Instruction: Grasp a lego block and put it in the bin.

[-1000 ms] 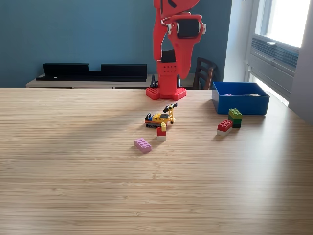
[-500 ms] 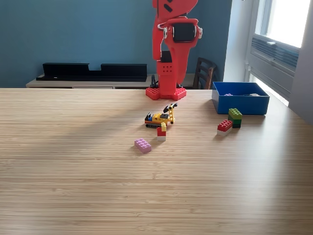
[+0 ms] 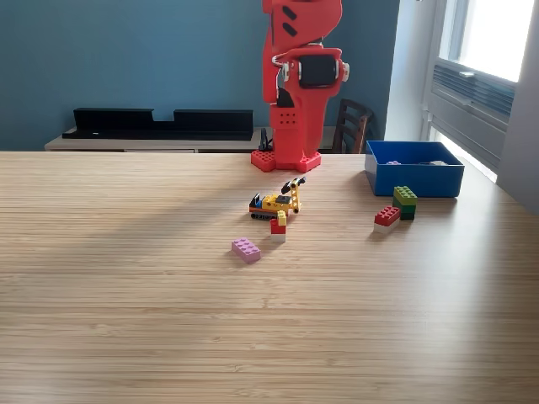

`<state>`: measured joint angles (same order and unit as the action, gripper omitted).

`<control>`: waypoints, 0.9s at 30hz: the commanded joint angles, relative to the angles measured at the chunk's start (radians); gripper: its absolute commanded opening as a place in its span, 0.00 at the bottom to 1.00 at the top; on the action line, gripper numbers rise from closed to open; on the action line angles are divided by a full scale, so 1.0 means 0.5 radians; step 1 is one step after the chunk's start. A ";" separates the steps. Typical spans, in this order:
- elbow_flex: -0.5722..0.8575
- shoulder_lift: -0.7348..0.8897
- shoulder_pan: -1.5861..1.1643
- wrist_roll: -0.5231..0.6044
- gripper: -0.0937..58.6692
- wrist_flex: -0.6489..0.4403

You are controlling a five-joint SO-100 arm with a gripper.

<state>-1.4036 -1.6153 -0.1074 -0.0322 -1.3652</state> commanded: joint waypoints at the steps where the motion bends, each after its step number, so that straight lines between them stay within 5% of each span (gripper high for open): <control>1: -0.009 -0.190 -0.169 -0.114 0.00 0.040; 14: -0.202 -0.190 -0.963 -0.368 0.00 0.037; 23: -0.402 -0.184 -1.071 -0.770 0.62 0.031; 27: -0.405 -0.160 -1.062 -0.911 0.72 0.025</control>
<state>-1.6214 -1.6214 -0.6427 -0.4372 -1.3560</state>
